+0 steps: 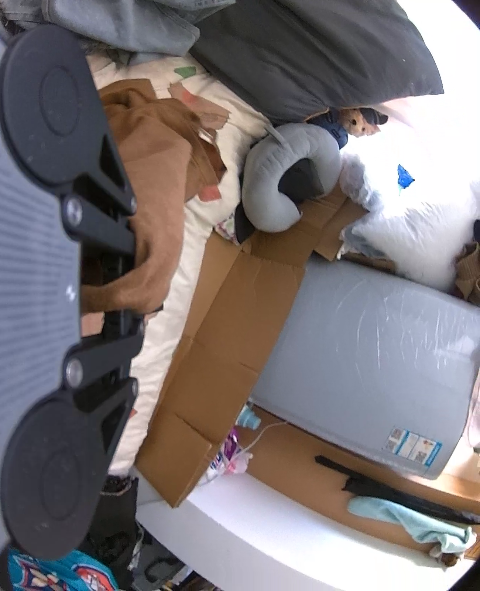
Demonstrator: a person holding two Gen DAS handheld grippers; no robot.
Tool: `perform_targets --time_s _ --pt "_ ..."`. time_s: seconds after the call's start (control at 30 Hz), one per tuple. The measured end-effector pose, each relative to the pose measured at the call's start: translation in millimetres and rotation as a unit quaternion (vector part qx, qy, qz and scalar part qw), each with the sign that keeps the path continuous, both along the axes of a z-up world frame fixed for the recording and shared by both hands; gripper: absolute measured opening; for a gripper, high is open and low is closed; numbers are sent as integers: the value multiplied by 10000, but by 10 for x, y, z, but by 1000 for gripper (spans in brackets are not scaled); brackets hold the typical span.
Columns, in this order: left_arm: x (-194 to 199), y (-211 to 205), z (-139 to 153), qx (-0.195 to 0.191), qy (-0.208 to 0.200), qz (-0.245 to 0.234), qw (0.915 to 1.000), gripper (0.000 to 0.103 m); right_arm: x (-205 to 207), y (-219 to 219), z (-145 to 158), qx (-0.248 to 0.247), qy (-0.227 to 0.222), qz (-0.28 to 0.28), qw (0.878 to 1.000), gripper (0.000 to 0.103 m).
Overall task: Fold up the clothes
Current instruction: 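Close the left tool on the brown shirt's fabric, then lift the shirt with the left tool while the right tool grasps another edge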
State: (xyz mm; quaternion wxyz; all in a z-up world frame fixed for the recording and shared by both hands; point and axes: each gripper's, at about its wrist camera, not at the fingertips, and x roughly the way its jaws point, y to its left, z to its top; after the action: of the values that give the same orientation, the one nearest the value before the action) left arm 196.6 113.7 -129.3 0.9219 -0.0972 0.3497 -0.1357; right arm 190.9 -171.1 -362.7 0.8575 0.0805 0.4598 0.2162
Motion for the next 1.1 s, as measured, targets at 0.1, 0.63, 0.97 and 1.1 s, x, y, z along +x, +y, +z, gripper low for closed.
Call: perform_targets --time_s 0.1,0.63,0.97,1.1 --pt "-48 -49 69 -17 37 -62 10000 3 9 135 -30 166 6 196 9997 84" --pt "-364 -68 427 -116 316 41 9994 3 159 772 136 1183 -357 894 9883 85" --pt "-447 -3 436 18 407 224 9989 3 169 727 365 1272 -422 1019 9857 7" --pt "-488 28 449 59 365 312 9988 3 140 525 576 1111 -618 827 9884 7"
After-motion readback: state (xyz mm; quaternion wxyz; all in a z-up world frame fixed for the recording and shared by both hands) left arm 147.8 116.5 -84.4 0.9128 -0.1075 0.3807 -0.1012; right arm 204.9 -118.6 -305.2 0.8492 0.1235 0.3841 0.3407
